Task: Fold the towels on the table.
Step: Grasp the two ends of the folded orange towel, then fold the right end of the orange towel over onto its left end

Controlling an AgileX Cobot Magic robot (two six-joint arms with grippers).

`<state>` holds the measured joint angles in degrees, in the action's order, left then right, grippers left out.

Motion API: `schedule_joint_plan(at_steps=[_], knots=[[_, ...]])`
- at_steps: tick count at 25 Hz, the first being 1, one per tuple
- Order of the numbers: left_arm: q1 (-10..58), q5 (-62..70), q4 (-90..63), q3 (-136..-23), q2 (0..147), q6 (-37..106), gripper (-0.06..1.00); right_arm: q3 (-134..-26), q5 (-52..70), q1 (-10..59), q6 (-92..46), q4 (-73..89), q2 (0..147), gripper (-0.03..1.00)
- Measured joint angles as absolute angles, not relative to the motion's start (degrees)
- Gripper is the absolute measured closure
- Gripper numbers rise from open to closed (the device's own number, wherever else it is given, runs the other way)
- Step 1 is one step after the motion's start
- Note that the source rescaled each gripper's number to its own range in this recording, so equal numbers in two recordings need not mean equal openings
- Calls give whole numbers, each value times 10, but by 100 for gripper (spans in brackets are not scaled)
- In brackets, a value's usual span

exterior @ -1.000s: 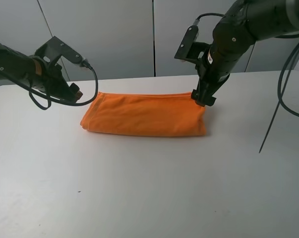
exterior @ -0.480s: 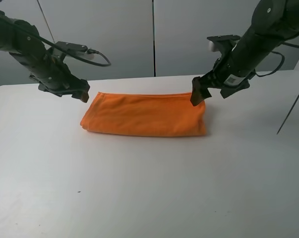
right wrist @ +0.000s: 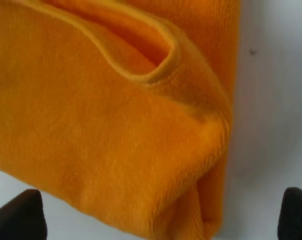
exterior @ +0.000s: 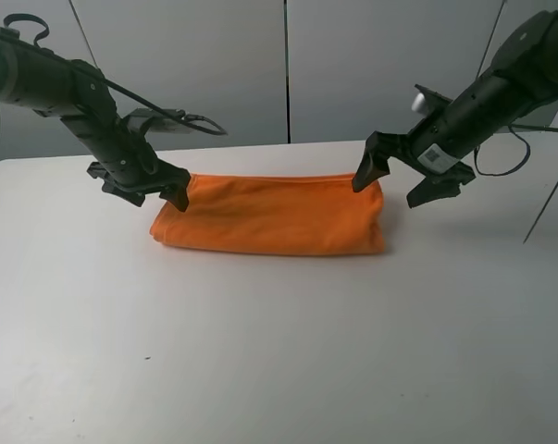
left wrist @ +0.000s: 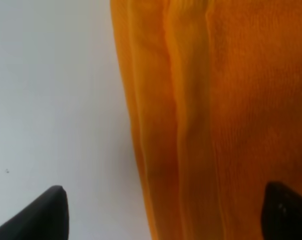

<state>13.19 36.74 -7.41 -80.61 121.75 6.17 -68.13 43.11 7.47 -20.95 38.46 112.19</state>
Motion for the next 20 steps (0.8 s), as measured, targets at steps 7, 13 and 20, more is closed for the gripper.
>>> schedule_joint_plan(at_steps=[7,13,20], knots=[[132,367,-59,-807,1225,41,-3,-681,433,74,-212,410,1145,-3],[132,366,-57,-807,1246,35,-3,-678,429,74,-212,413,1145,-3],[132,365,-57,-807,1252,34,-3,-649,388,74,-211,445,1145,-3]])
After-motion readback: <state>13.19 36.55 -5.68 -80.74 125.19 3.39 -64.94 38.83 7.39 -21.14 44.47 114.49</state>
